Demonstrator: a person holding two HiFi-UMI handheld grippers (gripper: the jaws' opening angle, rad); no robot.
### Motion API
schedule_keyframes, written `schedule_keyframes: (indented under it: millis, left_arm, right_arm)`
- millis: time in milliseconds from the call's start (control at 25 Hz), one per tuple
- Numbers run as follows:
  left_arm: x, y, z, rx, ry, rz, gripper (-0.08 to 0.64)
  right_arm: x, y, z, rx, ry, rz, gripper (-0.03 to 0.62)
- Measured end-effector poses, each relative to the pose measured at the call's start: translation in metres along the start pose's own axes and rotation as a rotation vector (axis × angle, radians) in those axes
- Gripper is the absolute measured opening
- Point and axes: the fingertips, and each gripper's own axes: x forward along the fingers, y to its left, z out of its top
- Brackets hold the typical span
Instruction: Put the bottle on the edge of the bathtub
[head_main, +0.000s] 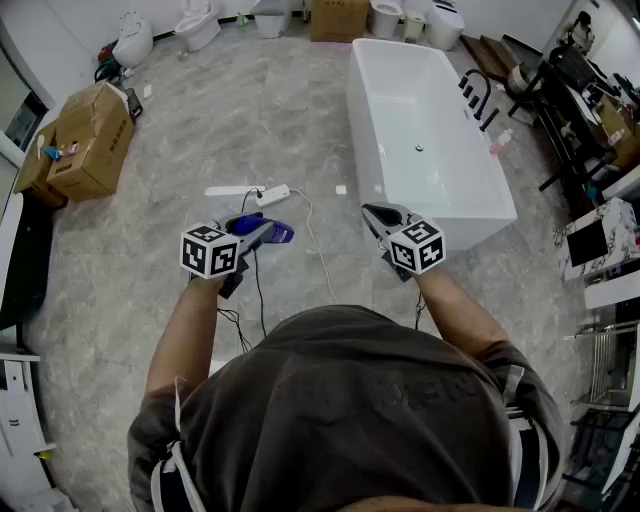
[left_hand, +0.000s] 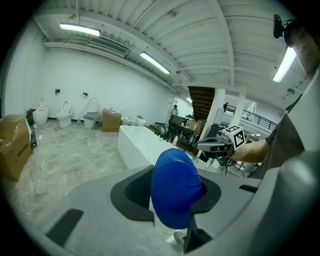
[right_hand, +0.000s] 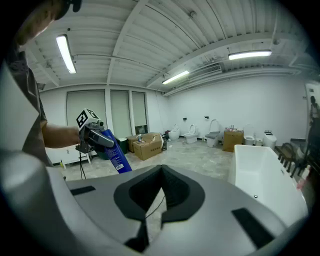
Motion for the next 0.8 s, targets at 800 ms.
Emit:
schedule_keyframes:
  millis: [800]
  left_arm:
    - [0.0006, 0.0079, -0.0049, -0.011, 0.002, -0.058, 0.131]
  right_arm:
    - [0.0050, 0.0014, -0.0011, 0.030, 0.006, -0.050, -0.008]
